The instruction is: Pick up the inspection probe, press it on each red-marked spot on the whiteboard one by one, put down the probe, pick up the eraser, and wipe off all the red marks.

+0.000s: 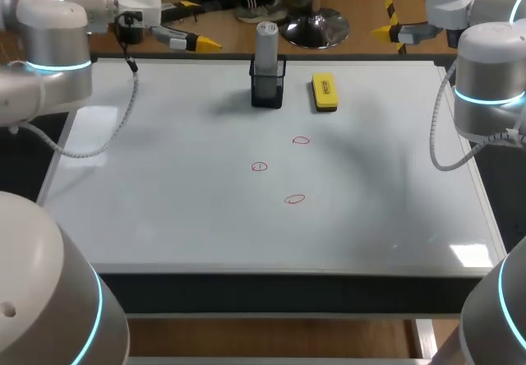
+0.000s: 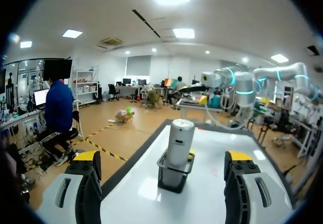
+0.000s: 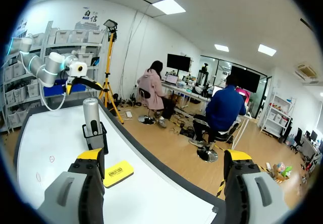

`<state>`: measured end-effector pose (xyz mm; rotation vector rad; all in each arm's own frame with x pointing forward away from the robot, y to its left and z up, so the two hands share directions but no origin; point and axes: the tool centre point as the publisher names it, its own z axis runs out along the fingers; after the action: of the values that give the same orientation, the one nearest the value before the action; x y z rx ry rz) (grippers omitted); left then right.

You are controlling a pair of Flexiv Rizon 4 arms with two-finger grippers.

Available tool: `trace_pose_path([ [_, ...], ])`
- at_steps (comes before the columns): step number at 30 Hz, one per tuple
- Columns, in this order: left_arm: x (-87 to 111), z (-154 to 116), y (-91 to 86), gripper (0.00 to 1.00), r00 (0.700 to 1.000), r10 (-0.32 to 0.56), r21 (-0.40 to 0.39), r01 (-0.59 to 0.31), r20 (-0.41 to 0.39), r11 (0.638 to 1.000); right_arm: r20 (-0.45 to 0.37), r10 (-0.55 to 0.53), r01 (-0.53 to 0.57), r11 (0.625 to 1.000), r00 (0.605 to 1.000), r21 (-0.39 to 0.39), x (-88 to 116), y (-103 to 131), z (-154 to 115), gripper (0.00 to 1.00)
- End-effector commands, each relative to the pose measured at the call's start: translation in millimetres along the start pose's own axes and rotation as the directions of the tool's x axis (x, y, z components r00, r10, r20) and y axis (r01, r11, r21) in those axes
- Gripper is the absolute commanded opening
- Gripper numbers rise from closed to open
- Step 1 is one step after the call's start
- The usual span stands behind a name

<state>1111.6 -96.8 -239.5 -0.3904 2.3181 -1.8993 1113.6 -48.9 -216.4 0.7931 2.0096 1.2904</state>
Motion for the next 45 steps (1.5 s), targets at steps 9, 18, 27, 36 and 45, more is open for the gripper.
trace_pose_path([
  [9, -8.7, 68.7, 8.0, 1.00, 0.983, 0.027, 0.032, -0.022, -0.179, 0.999, -0.001, 0.000, 0.000, 1.000, 1.000, 0.001, -0.6, 0.0, 0.1, 1.00],
  [18, 4.0, 93.8, 8.0, 1.00, 0.971, 0.056, 0.054, -0.044, -0.231, 0.998, -0.001, 0.000, 0.000, 1.000, 1.000, 0.001, -0.6, 0.0, 0.1, 1.00],
  [27, 20.6, 112.2, 6.4, 1.00, 0.970, 0.056, 0.089, -0.036, -0.237, 0.995, -0.001, 0.000, 0.000, 1.000, 1.000, 0.001, -0.6, 0.0, 0.1, 1.00],
  [36, 29.0, 128.6, 6.9, 1.00, 0.971, 0.048, 0.101, -0.025, -0.232, 0.995, -0.001, 0.000, 0.000, 1.000, 1.000, 0.001, -0.6, 0.0, 0.1, 1.00],
  [45, 30.9, 134.5, 8.1, 1.00, 0.973, 0.046, 0.101, -0.023, -0.227, 0.995, -0.001, 0.000, 0.000, 1.000, 1.000, 0.001, -0.6, 0.0, 0.1, 1.00],
])
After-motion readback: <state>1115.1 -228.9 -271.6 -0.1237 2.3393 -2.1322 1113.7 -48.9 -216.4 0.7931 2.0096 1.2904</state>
